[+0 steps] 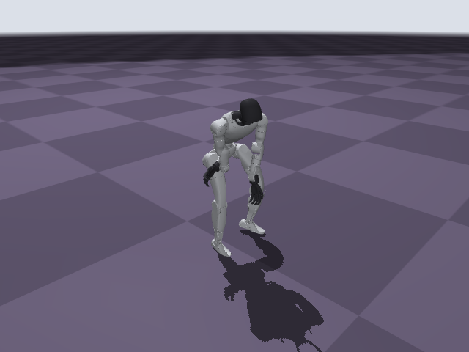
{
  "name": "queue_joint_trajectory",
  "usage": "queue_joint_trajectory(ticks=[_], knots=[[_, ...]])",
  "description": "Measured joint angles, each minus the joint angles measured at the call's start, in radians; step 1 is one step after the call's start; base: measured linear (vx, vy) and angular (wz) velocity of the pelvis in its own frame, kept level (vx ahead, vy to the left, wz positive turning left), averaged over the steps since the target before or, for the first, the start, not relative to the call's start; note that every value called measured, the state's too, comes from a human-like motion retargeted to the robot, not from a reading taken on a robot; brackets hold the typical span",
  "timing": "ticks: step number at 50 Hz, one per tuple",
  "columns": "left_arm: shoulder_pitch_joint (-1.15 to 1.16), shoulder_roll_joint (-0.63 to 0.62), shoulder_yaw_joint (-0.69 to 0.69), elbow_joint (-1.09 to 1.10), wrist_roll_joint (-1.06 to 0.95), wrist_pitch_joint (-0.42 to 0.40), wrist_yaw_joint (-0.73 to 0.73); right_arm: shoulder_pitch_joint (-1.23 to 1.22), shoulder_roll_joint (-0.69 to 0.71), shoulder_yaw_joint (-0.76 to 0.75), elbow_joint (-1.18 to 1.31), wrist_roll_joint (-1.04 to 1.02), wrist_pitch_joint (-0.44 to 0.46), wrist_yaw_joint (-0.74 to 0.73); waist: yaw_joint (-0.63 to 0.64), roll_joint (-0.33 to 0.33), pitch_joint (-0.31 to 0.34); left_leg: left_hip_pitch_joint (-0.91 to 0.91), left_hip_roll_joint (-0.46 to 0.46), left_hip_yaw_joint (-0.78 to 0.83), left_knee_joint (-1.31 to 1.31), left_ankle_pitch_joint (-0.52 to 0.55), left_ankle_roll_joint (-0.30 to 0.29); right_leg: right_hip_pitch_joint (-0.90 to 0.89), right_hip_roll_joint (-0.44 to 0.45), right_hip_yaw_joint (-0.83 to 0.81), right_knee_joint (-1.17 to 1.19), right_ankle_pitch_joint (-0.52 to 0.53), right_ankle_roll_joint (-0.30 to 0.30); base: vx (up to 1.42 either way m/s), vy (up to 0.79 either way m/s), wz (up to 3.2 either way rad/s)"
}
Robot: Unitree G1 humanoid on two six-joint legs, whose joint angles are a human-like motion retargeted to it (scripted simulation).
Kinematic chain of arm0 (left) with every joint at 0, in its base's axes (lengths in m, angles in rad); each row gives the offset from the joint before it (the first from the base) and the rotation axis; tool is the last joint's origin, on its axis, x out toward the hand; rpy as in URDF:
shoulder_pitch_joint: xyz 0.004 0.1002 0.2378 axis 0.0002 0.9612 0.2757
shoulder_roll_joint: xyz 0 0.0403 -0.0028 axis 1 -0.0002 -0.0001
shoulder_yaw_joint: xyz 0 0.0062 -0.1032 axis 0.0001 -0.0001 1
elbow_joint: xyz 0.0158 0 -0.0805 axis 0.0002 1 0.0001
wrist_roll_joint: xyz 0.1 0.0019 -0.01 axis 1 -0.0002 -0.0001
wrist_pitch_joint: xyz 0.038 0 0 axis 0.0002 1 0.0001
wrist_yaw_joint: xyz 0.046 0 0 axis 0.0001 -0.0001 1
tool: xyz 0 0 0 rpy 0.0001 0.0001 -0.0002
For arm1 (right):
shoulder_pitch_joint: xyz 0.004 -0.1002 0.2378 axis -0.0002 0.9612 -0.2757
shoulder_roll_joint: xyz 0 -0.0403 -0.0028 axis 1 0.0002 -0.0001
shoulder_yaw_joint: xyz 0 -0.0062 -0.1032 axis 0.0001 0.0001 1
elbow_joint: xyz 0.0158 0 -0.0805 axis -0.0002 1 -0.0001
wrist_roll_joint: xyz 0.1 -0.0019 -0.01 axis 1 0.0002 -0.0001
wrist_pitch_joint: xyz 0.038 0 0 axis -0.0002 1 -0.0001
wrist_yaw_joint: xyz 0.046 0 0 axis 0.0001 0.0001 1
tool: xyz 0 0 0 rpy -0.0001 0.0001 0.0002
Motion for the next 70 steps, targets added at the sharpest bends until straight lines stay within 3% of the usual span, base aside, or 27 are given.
queue_joint_trajectory(ticks=[2, 7, 13, 16, 20, 25, 27, 29, 33, 35, 37, 42, 49, 53, 56, 59, 61, 63, 65, 67, 70], knots=[[0.03, -0.032, 0.069, 0.011, -0.005, 0.008, -0.004, 0.05, 0.027, 0.0, 0.019, 0.0, 0.0, 0.0, 0.019, -0.019, -0.021, 0.052, -0.017, -0.066, 0.007, -0.004, 0.037, 0.066, 0.03, 0.046, -0.024, 0.014, 0.0, 0.25, -0.04, -1.63], [0.088, -0.075, 0.196, 0.041, 0.009, 0.034, -0.002, 0.155, 0.097, 0.0, 0.082, 0.0, 0.0, 0.0, 0.077, -0.077, -0.093, 0.143, -0.155, -0.41, 0.002, -0.094, 0.01, 0.231, 0.106, 0.201, -0.084, 0.019, 0.0, 0.26, 0.1, -2.04], [0.029, -0.083, 0.165, 0.106, 0.041, 0.038, 0.048, 0.17, 0.154, 0.0, 0.134, 0.0, 0.0, 0.0, 0.221, -0.173, -0.184, 0.335, -0.358, -0.972, -0.205, -0.2, 0.008, 0.396, 0.207, 0.399, -0.179, 0.049, 0.0, 0.16, 0.11, -2.41], [-0.038, -0.081, 0.124, 0.12, 0.076, 0.025, 0.064, 0.112, 0.14, 0.0, 0.136, 0.0, 0.0, 0.0, 0.277, -0.251, -0.231, 0.44, -0.419, -1.111, -0.261, -0.179, -0.012, 0.477, 0.208, 0.488, -0.259, 0.048, 0.0, 0.02, 0.28, -2.43], [-0.155, -0.067, 0.127, 0.046, 0.034, -0.022, 0.074, -0.068, 0.078, 0.0, 0.136, 0.0, 0.0, 0.0, 0.303, -0.374, -0.254, 0.549, -0.378, -0.961, -0.337, -0.154, 0.018, 0.548, 0.145, 0.418, -0.348, 0.066, 0.0, -0.13, 0.29, -2.01], [-0.337, -0.044, 0.066, -0.075, 0.012, -0.018, -0.022, -0.355, -0.094, 0.0, 0.071, 0.0, 0.0, 0.0, 0.341, -0.457, -0.29, 0.635, -0.343, -0.744, -0.358, -0.176, 0.009, 0.558, -0.037, -0.084, -0.304, 0.019, 0.0, -0.13, 0.35, -1.9], [-0.393, -0.046, 0.119, -0.154, -0.035, -0.074, 0.014, -0.467, -0.173, 0.0, 0.021, 0.0, 0.0, 0.0, 0.358, -0.479, -0.322, 0.673, -0.322, -0.666, -0.384, -0.169, 0.013, 0.569, -0.102, -0.271, -0.255, 0.018, -0.005, -0.07, 0.22, -2.07], [-0.454, -0.024, 0.083, -0.224, -0.023, -0.078, 0.005, -0.571, -0.253, 0.0, -0.016, 0.0, 0.0, 0.0, 0.382, -0.508, -0.349, 0.705, -0.298, -0.589, -0.402, -0.165, 0.017, 0.587, -0.148, -0.393, -0.209, 0.038, -0.014, -0.05, 0.13, -2.07], [-0.532, 0.053, 0.007, -0.376, 0.046, -0.079, -0.004, -0.767, -0.429, 0.0, -0.079, 0.0, 0.0, 0.0, 0.397, -0.556, -0.44, 0.77, -0.24, -0.439, -0.417, -0.172, 0.012, 0.647, -0.179, -0.438, -0.145, 0.048, -0.022, -0.01, 0.06, -2.06], [-0.616, 0.156, -0.051, -0.494, 0.065, -0.16, 0.039, -0.95, -0.488, 0.0, -0.129, 0.0, 0.0, 0.0, 0.373, -0.561, -0.431, 0.818, -0.189, -0.349, -0.397, -0.208, 0.002, 0.697, -0.162, -0.411, -0.126, 0.011, -0.037, -0.01, -0.02, -2.32], [-0.635, 0.212, -0.024, -0.6, 0.041, -0.24, 0.093, -1.09, -0.525, 0.0, -0.186, 0.0, 0.0, 0.0, 0.33, -0.546, -0.498, 0.864, -0.178, -0.273, -0.417, -0.21, 0.002, 0.736, -0.185, -0.397, -0.11, -0.001, -0.033, 0.03, 0.01, -2.03], [-0.659, 0.325, -0.033, -0.815, 0.195, -0.246, 0.047, -1.31, -0.609, 0.0, -0.332, 0.0, 0.0, 0.0, 0.23, -0.488, -0.68, 0.925, -0.161, -0.099, -0.472, -0.207, -0.007, 0.795, -0.267, -0.461, -0.063, -0.05, -0.043, 0.03, -0.03, -1.8], [-0.733, 0.631, -0.012, -1.081, 0.515, -0.298, 0.197, -1.636, -0.651, 0.0, -0.436, 0.0, 0.0, 0.0, 0.141, -0.311, -0.816, 0.951, -0.149, 0.123, -0.533, -0.154, -0.013, 0.828, -0.343, -0.637, -0.006, -0.057, -0.047, 0.01, -0.16, -1.66], [-0.699, 0.797, 0.039, -1.29, 0.742, -0.309, 0.262, -1.768, -0.681, 0.0, -0.346, 0.0, 0.0, 0.0, 0.139, -0.225, -0.821, 0.937, -0.136, 0.237, -0.526, -0.129, -0.013, 0.824, -0.337, -0.716, -0.04, -0.027, -0.048, 0.0, -0.3, -1.51], [-0.549, 0.912, 0.131, -1.481, 0.937, -0.301, 0.355, -1.81, -0.707, 0.0, -0.214, 0.0, 0.0, 0.0, 0.152, -0.178, -0.783, 0.944, -0.119, 0.313, -0.508, -0.108, -0.015, 0.824, -0.297, -0.705, -0.126, -0.046, -0.047, 0.03, -0.38, -1.4], [-0.312, 0.946, 0.234, -1.631, 1.126, -0.247, 0.484, -1.79, -0.734, 0.0, -0.137, 0.0, 0.0, 0.0, 0.171, -0.13, -0.708, 1.002, -0.112, 0.377, -0.547, -0.053, -0.024, 0.835, -0.239, -0.623, -0.207, -0.048, -0.032, 0.05, -0.43, -1.42], [-0.18, 0.985, 0.241, -1.669, 1.211, -0.198, 0.498, -1.739, -0.719, 0.0, -0.186, 0.0, 0.0, 0.0, 0.124, -0.136, -0.65, 1.034, -0.093, 0.418, -0.505, -0.011, -0.008, 0.857, -0.224, -0.571, -0.231, -0.058, -0.032, 0.07, -0.45, -1.19], [-0.1, 1.016, 0.222, -1.705, 1.269, -0.168, 0.483, -1.741, -0.628, 0.0, -0.404, 0.0, 0.0, 0.0, 0.072, -0.155, -0.544, 1.054, -0.059, 0.429, -0.412, 0.028, 0.009, 0.887, -0.224, -0.524, -0.234, -0.075, -0.034, 0.06, -0.46, -1.04], [-0.031, 1.013, 0.27, -1.712, 1.255, -0.139, 0.477, -1.687, -0.624, 0.0, -0.601, 0.0, 0.0, 0.0, 0.059, -0.138, -0.481, 1.052, -0.015, 0.36, -0.279, 0.064, 0.023, 0.927, -0.23, -0.49, -0.205, -0.1, -0.045, 0.06, -0.43, -0.93], [0.015, 0.998, 0.308, -1.721, 1.232, -0.124, 0.474, -1.619, -0.656, 0.0, -0.66, 0.0, 0.0, 0.0, 0.064, -0.118, -0.441, 0.997, 0.003, 0.186, -0.154, 0.073, 0.011, 0.947, -0.219, -0.448, -0.171, -0.12, -0.054, 0.08, -0.35, -1.08], [0.047, 0.991, 0.34, -1.743, 1.224, -0.115, 0.484, -1.554, -0.666, 0.0, -0.701, 0.0, 0.0, 0.0, 0.091, -0.085, -0.421, 0.886, -0.058, -0.134, -0.038, 0.022, -0.04, 0.954, -0.185, -0.379, -0.138, -0.134, -0.049, 0.12, -0.27, -1.2]])
